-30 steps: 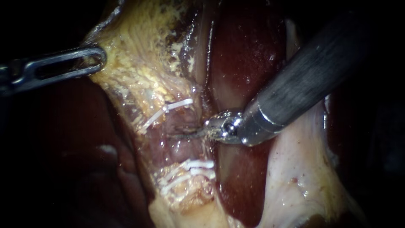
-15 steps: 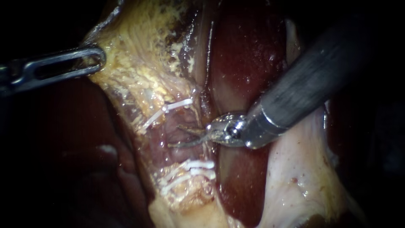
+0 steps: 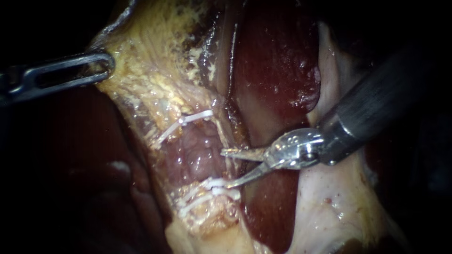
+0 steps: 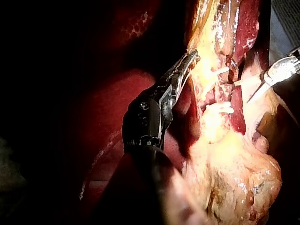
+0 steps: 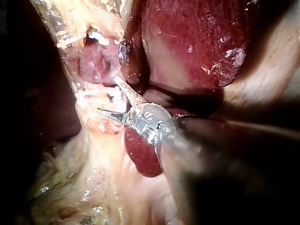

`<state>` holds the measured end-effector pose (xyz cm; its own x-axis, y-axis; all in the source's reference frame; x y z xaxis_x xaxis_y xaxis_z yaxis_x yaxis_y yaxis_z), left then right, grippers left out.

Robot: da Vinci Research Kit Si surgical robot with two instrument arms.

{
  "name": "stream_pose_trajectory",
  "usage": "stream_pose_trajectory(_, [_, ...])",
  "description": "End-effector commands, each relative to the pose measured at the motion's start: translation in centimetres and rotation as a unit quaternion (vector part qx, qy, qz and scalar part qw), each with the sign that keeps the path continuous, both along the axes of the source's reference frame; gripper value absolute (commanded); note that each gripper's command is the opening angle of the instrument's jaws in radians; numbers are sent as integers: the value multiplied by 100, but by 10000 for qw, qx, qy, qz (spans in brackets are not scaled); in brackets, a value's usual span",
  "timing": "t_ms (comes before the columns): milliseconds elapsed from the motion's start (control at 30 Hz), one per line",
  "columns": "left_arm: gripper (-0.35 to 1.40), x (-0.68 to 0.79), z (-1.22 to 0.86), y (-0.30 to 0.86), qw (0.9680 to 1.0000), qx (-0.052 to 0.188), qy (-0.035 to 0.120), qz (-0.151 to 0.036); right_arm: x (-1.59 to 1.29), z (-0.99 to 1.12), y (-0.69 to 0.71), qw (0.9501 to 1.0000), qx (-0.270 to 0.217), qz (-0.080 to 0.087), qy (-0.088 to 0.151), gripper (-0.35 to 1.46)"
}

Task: Go back from the cut right tube

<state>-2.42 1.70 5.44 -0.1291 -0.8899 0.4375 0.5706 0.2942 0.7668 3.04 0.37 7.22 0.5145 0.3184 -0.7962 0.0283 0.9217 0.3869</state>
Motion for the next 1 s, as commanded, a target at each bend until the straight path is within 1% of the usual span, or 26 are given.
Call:
stream_pose_trajectory(33, [-35, 0, 0, -1, 10000, 0, 4, -5, -7, -5, 5, 10000, -67, 22, 14, 143])
stream_pose_trajectory(100, [-35, -1, 1, -1, 10000, -2, 6, -7, -16, -12, 12, 9998, -174, 43, 33, 143])
stream_pose_trajectory(133, [-35, -1, 2, -1, 10000, -4, 6, -7, -23, -17, 17, 9997, -210, 93, 42, 143])
stream_pose_trajectory(233, [-35, -2, 5, -2, 10000, -14, 9, -9, -36, -30, 27, 9993, -342, 138, 43, 143])
stream_pose_trajectory(300, [-35, -3, 8, -3, 10000, -6, 31, 5, -42, -36, 32, 9989, -424, 167, 49, 143])
stream_pose_trajectory(333, [-35, -3, 10, -4, 10000, -3, 42, 12, -44, -39, 33, 9988, -449, 211, 43, 143])
stream_pose_trajectory(367, [-35, -4, 12, -4, 10000, -25, 65, 33, -45, -41, 34, 9987, -464, 213, 54, 143])
stream_pose_trajectory(433, [-35, -6, 18, -6, 9999, -24, 89, 44, -46, -42, 34, 9986, -499, 191, 59, 143])
stream_pose_trajectory(500, [-35, -11, 26, -8, 9999, 31, 117, 37, -46, -41, 34, 9984, -526, 178, 63, 143])
stream_pose_trajectory(533, [-35, -14, 30, -10, 9999, 31, 153, 35, -46, -41, 33, 9983, -552, 163, 69, 143])
stream_pose_trajectory(633, [-35, -27, 49, -17, 9998, 89, 180, 81, -46, -41, 33, 9978, -655, 104, 90, 143])
stream_pose_trajectory(667, [-35, -34, 58, -20, 9997, 121, 173, 118, -47, -41, 33, 9972, -731, 58, 106, 143])
stream_pose_trajectory(733, [-35, -46, 71, -23, 9996, 183, 173, 157, -48, -41, 32, 9969, -782, 27, 118, 143])
stream_pose_trajectory(800, [-35, -60, 85, -27, 9994, 194, 177, 221, -50, -42, 32, 9962, -858, -20, 136, 143])
stream_pose_trajectory(900, [-35, -79, 100, -27, 9993, 197, 150, 281, -51, -42, 32, 9957, -908, -52, 147, 143])
stream_pose_trajectory(1000, [-35, -94, 110, -29, 9992, 197, 143, 324, -52, -42, 31, 9957, -908, -52, 148, 143])
